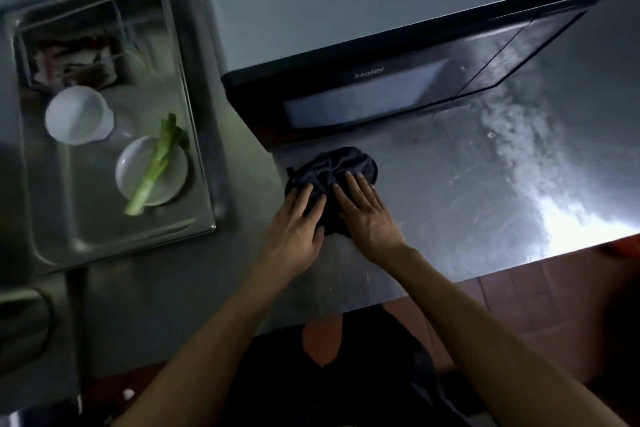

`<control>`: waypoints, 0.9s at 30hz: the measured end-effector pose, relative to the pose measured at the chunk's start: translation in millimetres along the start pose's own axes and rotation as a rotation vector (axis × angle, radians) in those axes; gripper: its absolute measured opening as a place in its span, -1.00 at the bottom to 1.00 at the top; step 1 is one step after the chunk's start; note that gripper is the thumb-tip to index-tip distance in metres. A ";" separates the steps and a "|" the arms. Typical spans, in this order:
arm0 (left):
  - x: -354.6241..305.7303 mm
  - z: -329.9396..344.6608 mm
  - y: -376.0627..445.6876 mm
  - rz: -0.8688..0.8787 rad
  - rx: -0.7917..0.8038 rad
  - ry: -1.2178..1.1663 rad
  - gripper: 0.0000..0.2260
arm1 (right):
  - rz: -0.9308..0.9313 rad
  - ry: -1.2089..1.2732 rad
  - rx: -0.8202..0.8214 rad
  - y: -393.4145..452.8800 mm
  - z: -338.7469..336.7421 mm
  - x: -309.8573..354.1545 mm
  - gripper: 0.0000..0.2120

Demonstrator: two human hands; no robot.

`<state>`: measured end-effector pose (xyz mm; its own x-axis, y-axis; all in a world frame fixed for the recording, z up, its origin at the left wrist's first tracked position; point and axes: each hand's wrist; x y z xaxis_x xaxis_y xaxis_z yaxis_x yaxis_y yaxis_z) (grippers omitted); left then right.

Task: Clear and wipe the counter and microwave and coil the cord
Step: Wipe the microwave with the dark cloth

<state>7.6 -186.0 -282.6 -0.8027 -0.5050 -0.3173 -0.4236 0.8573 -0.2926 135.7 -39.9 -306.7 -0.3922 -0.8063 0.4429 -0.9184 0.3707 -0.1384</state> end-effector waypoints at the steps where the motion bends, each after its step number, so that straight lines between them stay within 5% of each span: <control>1: 0.1 1.4 2.5 -0.012 -0.012 0.001 -0.48 | -0.002 -0.005 0.023 5.5 -1.0 -2.0 -0.44; 17: 15.1 -20.2 50.7 -0.133 -0.057 0.068 -0.43 | 0.016 -0.073 0.221 76.2 -21.8 0.9 -0.43; 23: 8.6 -19.9 22.8 -0.095 -0.134 0.103 -0.47 | -0.026 -0.154 0.082 57.1 -34.4 -4.5 -0.42; 27: 10.5 -12.7 15.4 -0.120 -0.030 0.137 -0.41 | 0.032 -0.194 0.150 52.4 -24.5 1.0 -0.43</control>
<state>-12.6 -176.8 -279.0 -0.7947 -0.5869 -0.1551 -0.5303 0.7956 -0.2929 88.5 -10.0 -291.7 -0.4104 -0.8741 0.2597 -0.8973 0.3363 -0.2860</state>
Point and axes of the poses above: each hand's wrist, its own y-axis towards the middle knuckle, its own z-axis out of the palm, x = y × z
